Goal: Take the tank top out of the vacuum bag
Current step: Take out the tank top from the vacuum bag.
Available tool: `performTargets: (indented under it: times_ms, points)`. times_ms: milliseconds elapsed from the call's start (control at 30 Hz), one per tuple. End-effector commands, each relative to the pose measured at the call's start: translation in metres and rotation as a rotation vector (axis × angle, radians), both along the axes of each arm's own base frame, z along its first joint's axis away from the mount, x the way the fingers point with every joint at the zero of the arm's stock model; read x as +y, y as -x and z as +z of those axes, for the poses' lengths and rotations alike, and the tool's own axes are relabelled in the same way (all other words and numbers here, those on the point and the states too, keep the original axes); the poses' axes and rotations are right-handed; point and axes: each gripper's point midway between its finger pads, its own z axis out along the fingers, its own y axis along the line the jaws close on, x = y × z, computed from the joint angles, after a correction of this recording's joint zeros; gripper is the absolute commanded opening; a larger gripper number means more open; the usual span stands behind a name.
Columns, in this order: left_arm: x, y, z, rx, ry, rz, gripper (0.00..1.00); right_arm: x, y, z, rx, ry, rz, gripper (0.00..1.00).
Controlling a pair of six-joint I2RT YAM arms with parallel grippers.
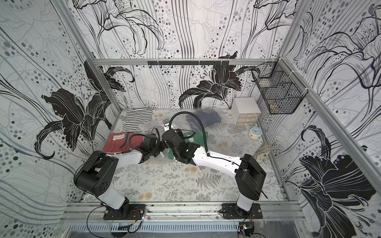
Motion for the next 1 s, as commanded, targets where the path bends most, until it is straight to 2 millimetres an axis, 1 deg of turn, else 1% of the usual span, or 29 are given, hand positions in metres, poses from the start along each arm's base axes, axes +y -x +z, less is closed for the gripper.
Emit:
performTargets:
  times_ms: [0,100,167,233,333,433,500,567,600,667,733,800,867,967]
  points:
    - [0.021,0.026,0.005,0.07,-0.089,-0.076,0.0,-0.002,-0.007,0.005,-0.006,-0.043,-0.025,0.0]
    - [0.038,0.043,0.022,0.117,-0.147,-0.101,0.0,-0.005,-0.008,0.004,-0.003,-0.044,-0.031,0.0]
    - [0.051,0.057,0.029,0.176,-0.166,-0.112,0.0,-0.007,-0.009,0.003,-0.001,-0.037,-0.035,0.0]
    - [0.067,0.077,0.03,0.256,-0.171,-0.097,0.0,-0.01,-0.009,0.003,-0.003,-0.034,-0.039,0.0]
    - [0.079,0.111,0.025,0.365,-0.173,-0.069,0.0,-0.016,-0.01,0.003,-0.004,-0.033,-0.049,0.0]
    - [0.092,0.138,0.023,0.437,-0.192,-0.007,0.0,-0.02,-0.014,-0.001,-0.001,-0.037,-0.059,0.0]
    - [0.098,0.139,0.03,0.442,-0.205,0.029,0.0,-0.022,-0.016,-0.004,0.004,-0.04,-0.06,0.0]
    - [0.109,0.136,0.043,0.433,-0.234,0.065,0.0,-0.026,-0.017,-0.01,0.015,-0.029,-0.065,0.0]
    - [0.114,0.132,0.052,0.416,-0.249,0.077,0.0,-0.027,-0.016,-0.016,0.021,-0.019,-0.066,0.0]
    - [0.124,0.124,0.07,0.389,-0.267,0.098,0.0,-0.034,-0.012,-0.018,0.026,-0.025,-0.061,0.0]
    - [0.127,0.115,0.089,0.353,-0.279,0.102,0.0,-0.033,-0.008,-0.03,0.049,-0.015,-0.033,0.0]
    - [0.127,0.111,0.101,0.34,-0.282,0.096,0.0,-0.031,-0.003,-0.044,0.087,-0.019,-0.01,0.0]
    - [0.129,0.114,0.109,0.351,-0.299,0.087,0.0,-0.028,0.0,-0.052,0.107,-0.02,0.011,0.0]
    - [0.144,0.13,0.111,0.422,-0.371,0.096,0.0,-0.031,-0.002,-0.052,0.091,-0.008,-0.003,0.0]
